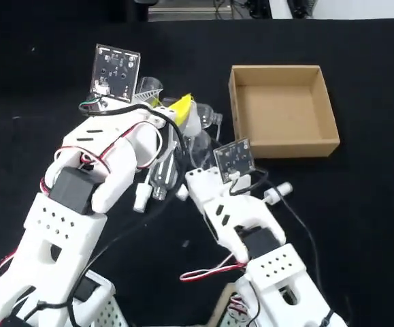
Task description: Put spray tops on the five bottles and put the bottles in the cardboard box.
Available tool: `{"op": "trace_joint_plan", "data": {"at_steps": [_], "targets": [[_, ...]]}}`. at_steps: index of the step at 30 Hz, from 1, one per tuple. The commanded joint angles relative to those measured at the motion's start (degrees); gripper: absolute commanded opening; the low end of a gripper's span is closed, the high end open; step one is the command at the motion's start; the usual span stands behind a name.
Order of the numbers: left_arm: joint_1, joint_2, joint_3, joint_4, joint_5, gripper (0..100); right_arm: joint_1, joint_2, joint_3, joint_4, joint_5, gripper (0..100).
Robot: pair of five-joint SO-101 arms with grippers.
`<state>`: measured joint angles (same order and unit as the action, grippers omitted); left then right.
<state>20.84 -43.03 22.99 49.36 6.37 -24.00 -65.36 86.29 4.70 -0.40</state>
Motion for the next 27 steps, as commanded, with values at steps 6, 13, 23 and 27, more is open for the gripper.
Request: {"op": "trace_joint_plan", "data": {"at_steps": [6,13,23,27], "targets": [[0.4,-1.0,-10.8,0.5,-3.2,15,1.4,-1.9,-1.2,-1.3,-0.4,1.0],[0.4,-3.1,-13.8,5.9,-3.2,15,6.8,-1.9,-1.3,-1.2,-0.8,1.0],[-15.9,-9.8,-3.9,19.5,-3.2,15,26.9,-1.9,-18.6,22.5,-0.6,1.1],[-18.7,-9.9,10.0,12.4,-3.2,15,37.5,-1.5,-28.1,31.9,-0.5,1.1]]}}
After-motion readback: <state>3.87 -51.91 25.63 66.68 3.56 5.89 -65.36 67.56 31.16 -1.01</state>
